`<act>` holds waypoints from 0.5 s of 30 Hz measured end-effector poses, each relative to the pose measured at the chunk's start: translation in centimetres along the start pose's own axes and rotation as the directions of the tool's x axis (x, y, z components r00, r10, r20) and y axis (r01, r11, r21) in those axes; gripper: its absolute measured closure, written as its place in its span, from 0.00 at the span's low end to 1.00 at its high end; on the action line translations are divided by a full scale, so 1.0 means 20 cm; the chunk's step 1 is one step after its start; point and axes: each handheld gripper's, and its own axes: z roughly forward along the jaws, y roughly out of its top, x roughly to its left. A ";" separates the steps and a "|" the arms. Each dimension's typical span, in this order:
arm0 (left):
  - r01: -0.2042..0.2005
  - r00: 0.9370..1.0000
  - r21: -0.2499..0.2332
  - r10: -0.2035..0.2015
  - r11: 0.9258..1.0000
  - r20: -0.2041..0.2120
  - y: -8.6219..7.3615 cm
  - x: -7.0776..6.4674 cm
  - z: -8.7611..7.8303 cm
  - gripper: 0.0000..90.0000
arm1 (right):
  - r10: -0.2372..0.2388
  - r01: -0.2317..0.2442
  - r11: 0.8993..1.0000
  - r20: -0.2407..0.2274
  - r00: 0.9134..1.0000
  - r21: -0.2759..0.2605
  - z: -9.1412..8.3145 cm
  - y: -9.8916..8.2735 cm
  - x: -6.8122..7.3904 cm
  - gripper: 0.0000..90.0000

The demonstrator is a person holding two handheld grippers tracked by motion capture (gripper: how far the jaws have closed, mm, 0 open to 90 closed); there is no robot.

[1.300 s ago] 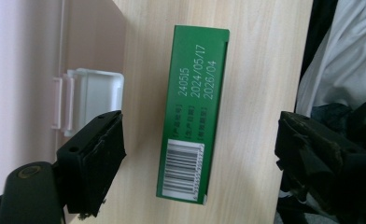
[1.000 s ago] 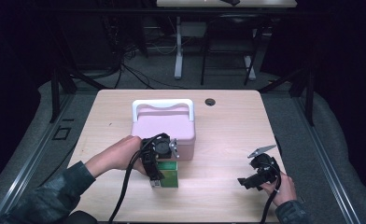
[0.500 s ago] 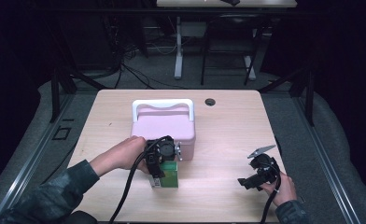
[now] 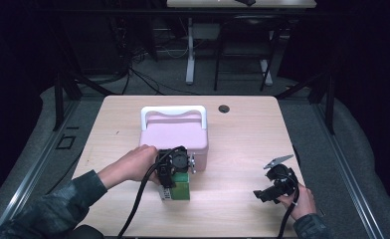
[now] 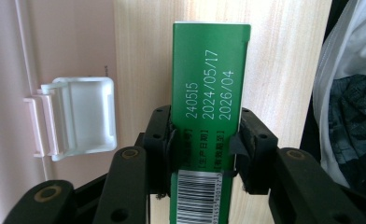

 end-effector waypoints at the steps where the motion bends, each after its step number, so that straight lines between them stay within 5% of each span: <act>1: 0.002 1.000 -0.003 -0.002 1.000 -0.002 0.00 0.00 0.00 0.70 | 0.000 0.000 1.000 0.001 1.000 0.001 0.00 0.00 0.00 0.00; 15: -0.006 1.000 0.017 0.007 1.000 -0.021 -0.03 -0.03 -0.05 0.70 | 0.001 -0.001 1.000 0.002 1.000 0.001 0.00 0.00 0.00 0.00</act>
